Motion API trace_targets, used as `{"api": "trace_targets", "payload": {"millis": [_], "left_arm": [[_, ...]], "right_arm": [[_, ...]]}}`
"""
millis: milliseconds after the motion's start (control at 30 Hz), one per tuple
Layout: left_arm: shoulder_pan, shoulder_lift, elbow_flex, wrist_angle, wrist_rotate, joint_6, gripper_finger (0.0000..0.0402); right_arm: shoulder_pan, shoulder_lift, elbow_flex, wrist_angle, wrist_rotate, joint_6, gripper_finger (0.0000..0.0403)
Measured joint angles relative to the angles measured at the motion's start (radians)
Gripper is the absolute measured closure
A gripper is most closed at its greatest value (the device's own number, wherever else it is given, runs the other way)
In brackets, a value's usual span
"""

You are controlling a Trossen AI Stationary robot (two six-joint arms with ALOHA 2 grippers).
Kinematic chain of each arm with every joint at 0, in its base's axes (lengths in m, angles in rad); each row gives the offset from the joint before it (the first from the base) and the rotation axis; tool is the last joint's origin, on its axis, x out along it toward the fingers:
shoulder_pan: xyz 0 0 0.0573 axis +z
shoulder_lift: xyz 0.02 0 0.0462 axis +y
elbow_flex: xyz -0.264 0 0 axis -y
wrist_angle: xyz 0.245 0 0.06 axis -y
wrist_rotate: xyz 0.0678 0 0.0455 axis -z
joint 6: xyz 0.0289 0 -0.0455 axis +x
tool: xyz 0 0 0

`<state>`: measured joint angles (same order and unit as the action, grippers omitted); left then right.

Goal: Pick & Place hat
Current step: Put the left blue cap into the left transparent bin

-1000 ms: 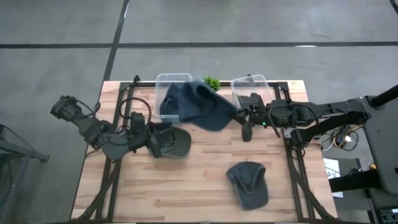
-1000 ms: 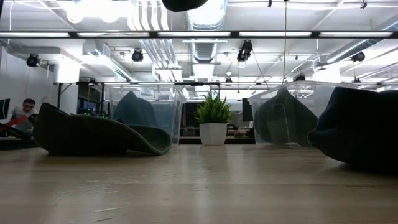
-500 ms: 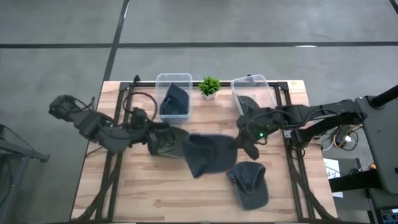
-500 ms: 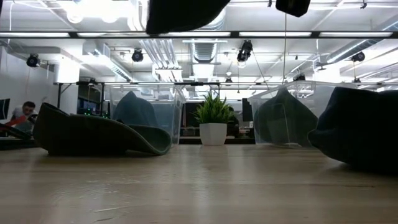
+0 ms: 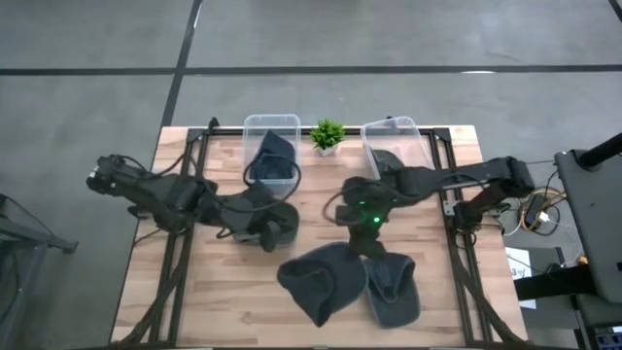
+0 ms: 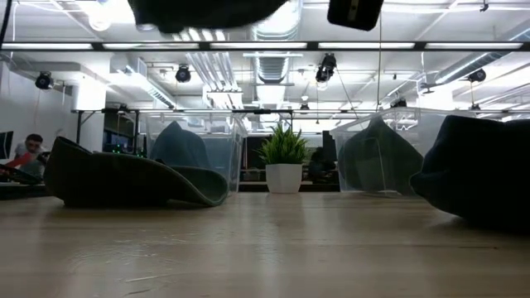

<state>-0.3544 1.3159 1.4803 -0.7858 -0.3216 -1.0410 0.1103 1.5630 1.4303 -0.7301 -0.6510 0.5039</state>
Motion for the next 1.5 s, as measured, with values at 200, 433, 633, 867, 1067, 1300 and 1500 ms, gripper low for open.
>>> {"api": "trace_targets", "payload": {"millis": [200,433,633,867,1067,1300,1500], "left_arm": [[0.010,0.050,0.000,0.087,0.120,0.082,0.0238],[0.010,0.101,0.011,0.090,0.135,0.104,0.0239],[0.004,0.123,0.029,0.090,0.183,0.117,0.0239],[0.003,0.131,0.028,0.044,0.197,0.117,0.0239],[0.003,0.127,0.027,0.034,0.201,0.140,0.0240],[0.003,0.127,0.026,0.036,0.207,0.179,0.0322],[0.002,0.127,0.032,0.032,0.167,0.227,0.0393]], "right_arm": [[-0.019,0.201,0.249,-0.341,-0.005,-0.195,0.0393],[-0.024,0.359,0.517,-0.486,-0.006,-0.303,0.0392],[-0.037,0.461,0.714,-0.597,0.014,-0.344,0.0392],[-0.048,0.521,0.861,-0.684,0.031,-0.390,0.0392],[-0.050,0.523,0.892,-0.680,0.032,-0.392,0.0392],[-0.053,0.523,0.892,-0.680,0.037,-0.392,0.0392],[-0.053,0.522,0.892,-0.679,0.034,-0.397,0.0388]]}}
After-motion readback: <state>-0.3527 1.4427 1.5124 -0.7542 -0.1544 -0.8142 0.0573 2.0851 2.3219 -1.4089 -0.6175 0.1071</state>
